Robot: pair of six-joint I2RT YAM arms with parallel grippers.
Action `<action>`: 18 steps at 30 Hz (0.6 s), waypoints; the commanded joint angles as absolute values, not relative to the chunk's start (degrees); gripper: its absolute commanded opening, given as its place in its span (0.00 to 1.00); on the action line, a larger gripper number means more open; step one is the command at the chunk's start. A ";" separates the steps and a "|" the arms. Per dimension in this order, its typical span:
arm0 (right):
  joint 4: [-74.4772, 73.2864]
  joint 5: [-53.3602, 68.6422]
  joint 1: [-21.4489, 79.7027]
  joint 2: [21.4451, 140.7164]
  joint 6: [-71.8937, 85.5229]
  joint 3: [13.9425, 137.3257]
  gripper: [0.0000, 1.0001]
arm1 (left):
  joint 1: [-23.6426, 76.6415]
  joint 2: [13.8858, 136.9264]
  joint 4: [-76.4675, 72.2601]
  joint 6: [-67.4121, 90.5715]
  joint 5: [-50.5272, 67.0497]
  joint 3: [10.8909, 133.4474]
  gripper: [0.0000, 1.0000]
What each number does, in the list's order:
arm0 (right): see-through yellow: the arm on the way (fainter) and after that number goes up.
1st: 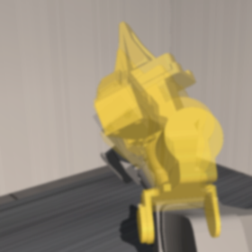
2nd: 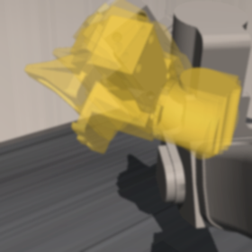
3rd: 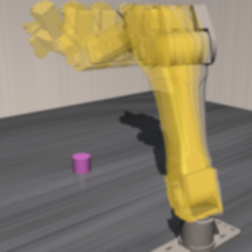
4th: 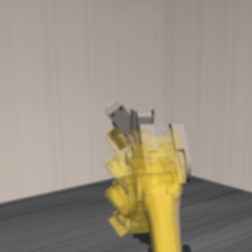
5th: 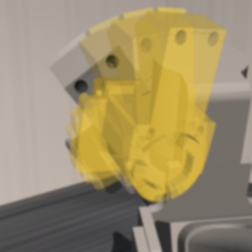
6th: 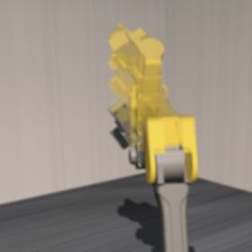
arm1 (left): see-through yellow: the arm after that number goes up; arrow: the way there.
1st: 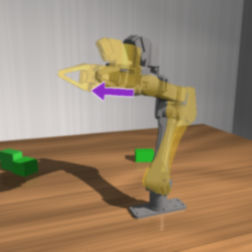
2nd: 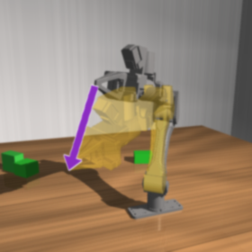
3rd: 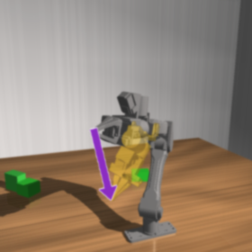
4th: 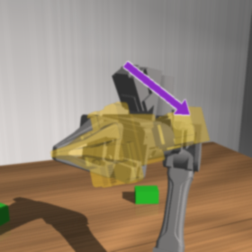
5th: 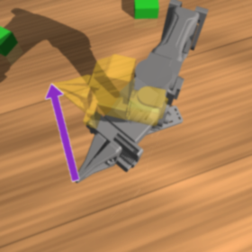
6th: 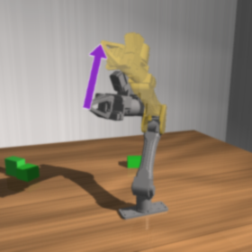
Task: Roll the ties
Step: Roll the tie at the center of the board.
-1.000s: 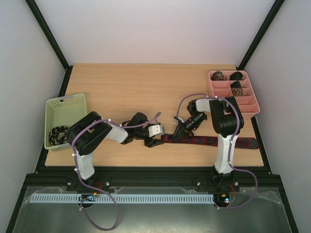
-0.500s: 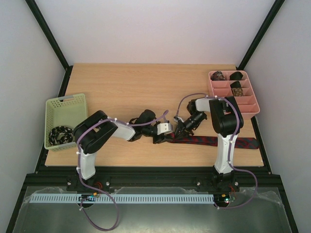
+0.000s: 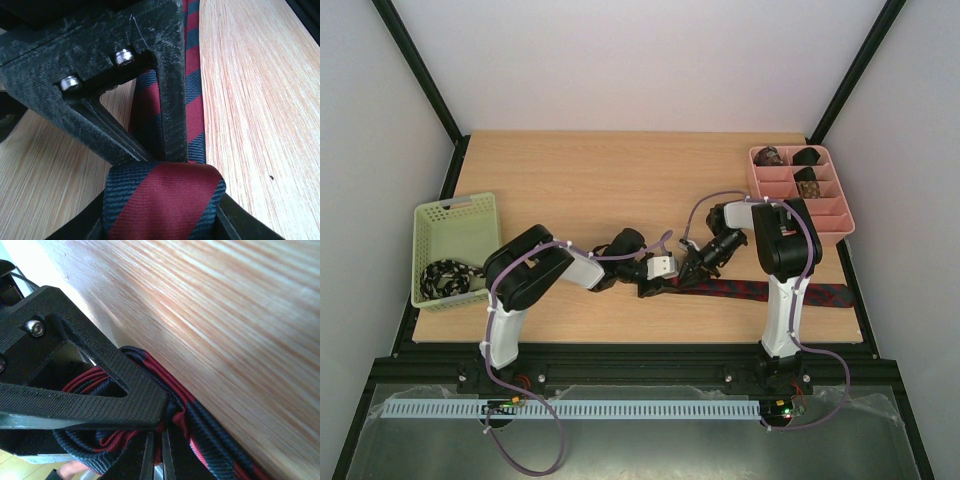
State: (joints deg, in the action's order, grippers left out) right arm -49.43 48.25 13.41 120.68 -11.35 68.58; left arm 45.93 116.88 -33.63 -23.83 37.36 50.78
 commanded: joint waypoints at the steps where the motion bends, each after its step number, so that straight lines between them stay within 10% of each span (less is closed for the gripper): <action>1: -45.56 40.96 13.17 121.17 -11.18 67.90 0.08 | 45.31 119.84 -21.70 -27.60 31.13 49.82 0.35; 11: -57.28 49.75 9.23 116.04 -17.24 73.72 0.40 | 44.74 119.13 -11.36 -30.42 28.62 50.76 0.29; 18: -56.39 52.85 12.41 116.07 -13.69 72.20 0.42 | 44.73 119.96 -9.86 -29.54 28.68 52.61 0.29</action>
